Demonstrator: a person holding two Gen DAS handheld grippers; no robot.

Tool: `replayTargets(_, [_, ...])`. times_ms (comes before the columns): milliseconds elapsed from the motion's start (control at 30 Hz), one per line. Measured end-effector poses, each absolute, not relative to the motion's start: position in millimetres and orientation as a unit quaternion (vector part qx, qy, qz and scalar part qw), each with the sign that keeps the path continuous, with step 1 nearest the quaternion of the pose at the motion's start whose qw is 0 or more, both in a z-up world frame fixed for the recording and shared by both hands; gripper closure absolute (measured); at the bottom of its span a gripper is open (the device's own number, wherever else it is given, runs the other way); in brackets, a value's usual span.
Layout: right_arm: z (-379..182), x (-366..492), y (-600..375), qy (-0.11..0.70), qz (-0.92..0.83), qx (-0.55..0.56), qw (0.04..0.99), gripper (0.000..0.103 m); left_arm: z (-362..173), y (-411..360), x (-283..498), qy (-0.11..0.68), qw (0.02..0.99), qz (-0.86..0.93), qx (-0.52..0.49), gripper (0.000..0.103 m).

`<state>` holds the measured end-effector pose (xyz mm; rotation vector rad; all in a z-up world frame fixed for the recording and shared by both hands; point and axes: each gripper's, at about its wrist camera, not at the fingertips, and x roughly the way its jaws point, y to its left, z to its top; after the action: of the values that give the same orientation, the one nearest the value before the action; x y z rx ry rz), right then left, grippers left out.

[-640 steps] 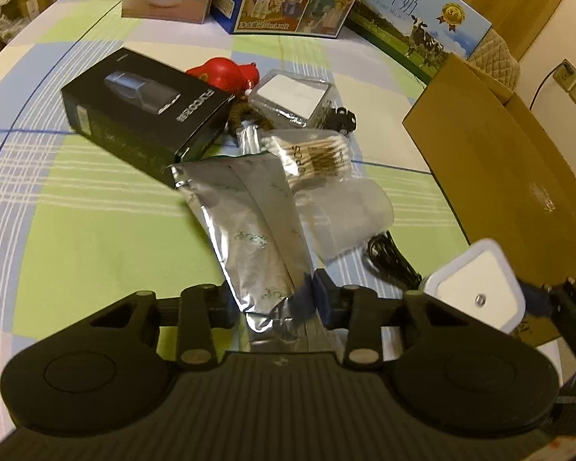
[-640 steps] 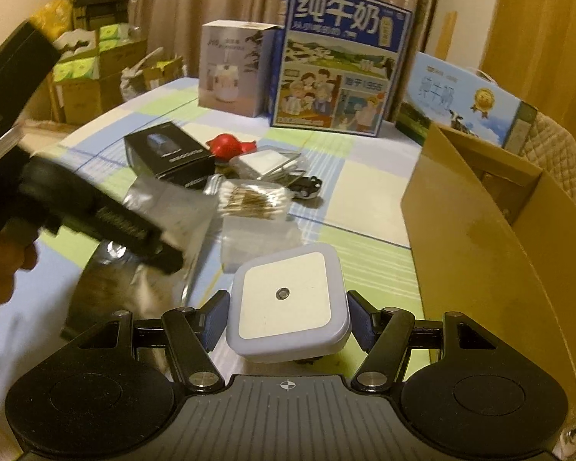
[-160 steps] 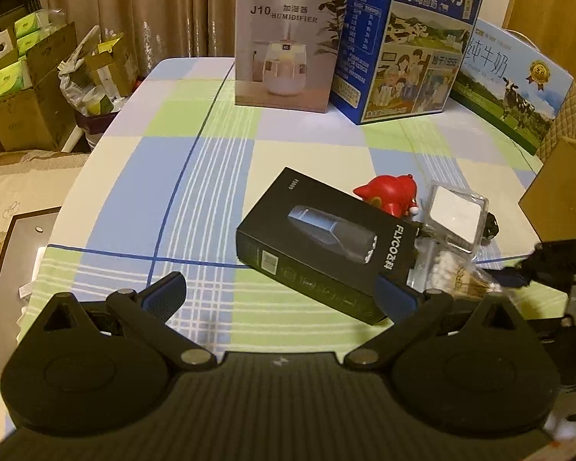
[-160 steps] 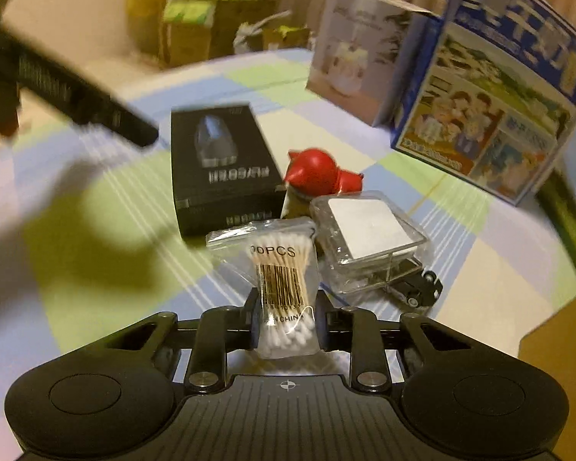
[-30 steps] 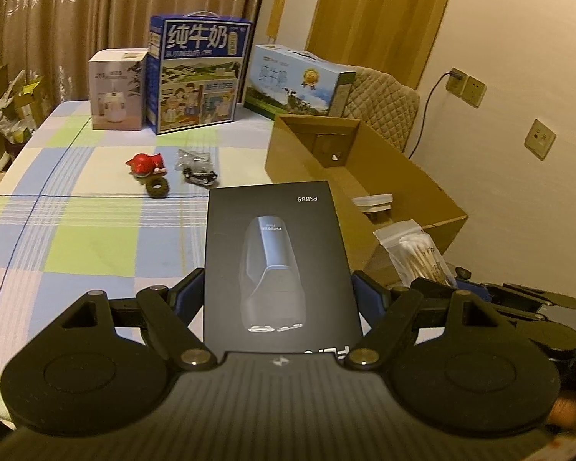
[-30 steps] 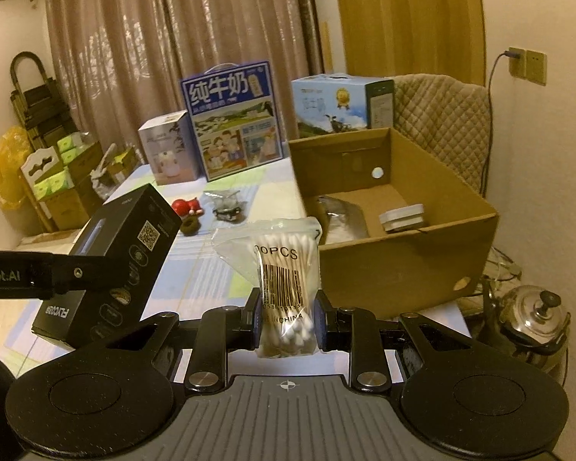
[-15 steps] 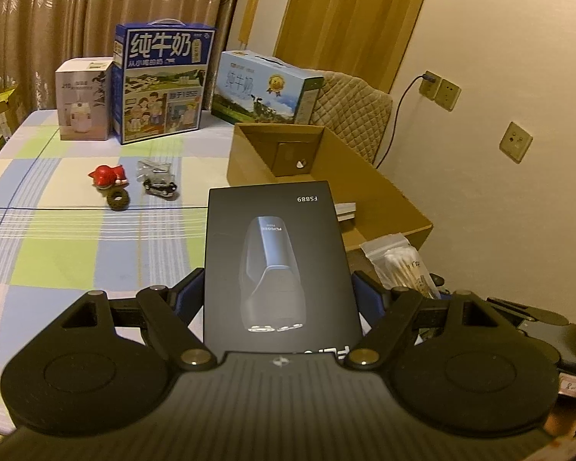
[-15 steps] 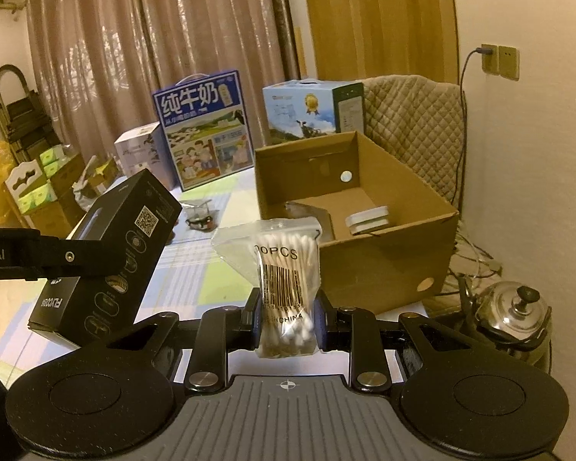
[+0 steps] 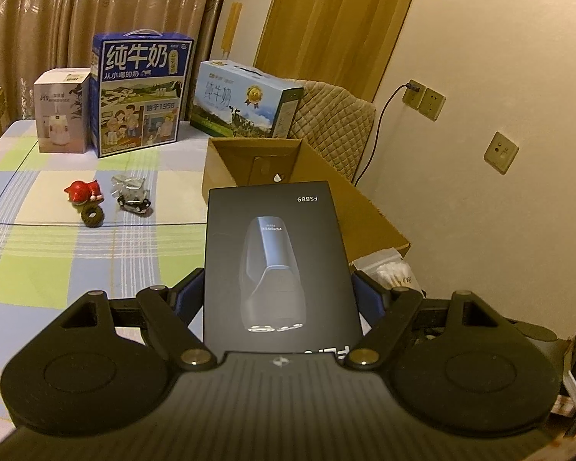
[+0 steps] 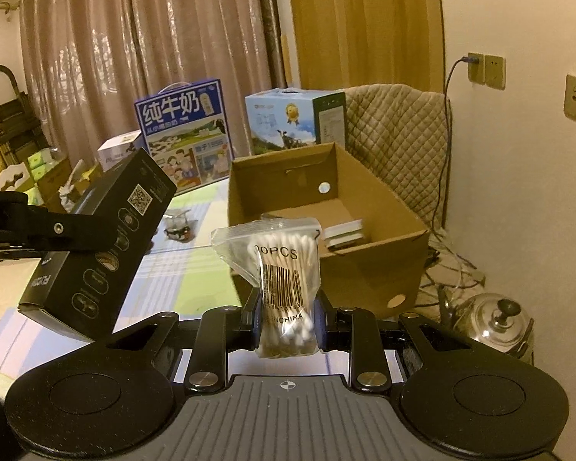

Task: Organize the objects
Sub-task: 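Carry the swab bag and black box up toward the cardboard box, then release the black box with the left tool while the right tool releases the swabs inside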

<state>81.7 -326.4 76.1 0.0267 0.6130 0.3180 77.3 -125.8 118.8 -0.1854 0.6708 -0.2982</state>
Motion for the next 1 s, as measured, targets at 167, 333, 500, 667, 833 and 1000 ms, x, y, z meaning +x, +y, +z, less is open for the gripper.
replayTargets(167, [78.9, 90.3, -335.0, 0.298, 0.15, 0.006, 0.943, 0.08, 119.3, -133.7, 84.0, 0.326, 0.929, -0.15, -0.09, 0.026])
replayTargets(333, [81.0, 100.7, -344.0, 0.297, 0.145, -0.003, 0.944, 0.08, 118.6, -142.9, 93.9, 0.328, 0.928, -0.153, -0.091, 0.026])
replayTargets(500, [87.7, 117.4, -353.8, 0.293, 0.141, -0.008, 0.946, 0.08, 120.1, -152.0, 106.7, 0.326, 0.928, -0.152, -0.093, 0.026])
replayTargets(667, [94.3, 137.4, -359.6, 0.289, 0.142, -0.015, 0.947, 0.08, 123.5, -162.2, 126.7, 0.325, 0.929, -0.152, -0.097, 0.026])
replayTargets(833, [95.8, 161.6, -362.9, 0.293, 0.145, -0.017, 0.945, 0.08, 126.0, -174.0, 150.0, 0.325, 0.928, -0.155, -0.096, 0.026])
replayTargets(1000, [93.7, 182.7, -363.1, 0.298, 0.146, -0.021, 0.943, 0.08, 122.2, -188.1, 172.3, 0.331, 0.925, -0.159, -0.095, 0.026])
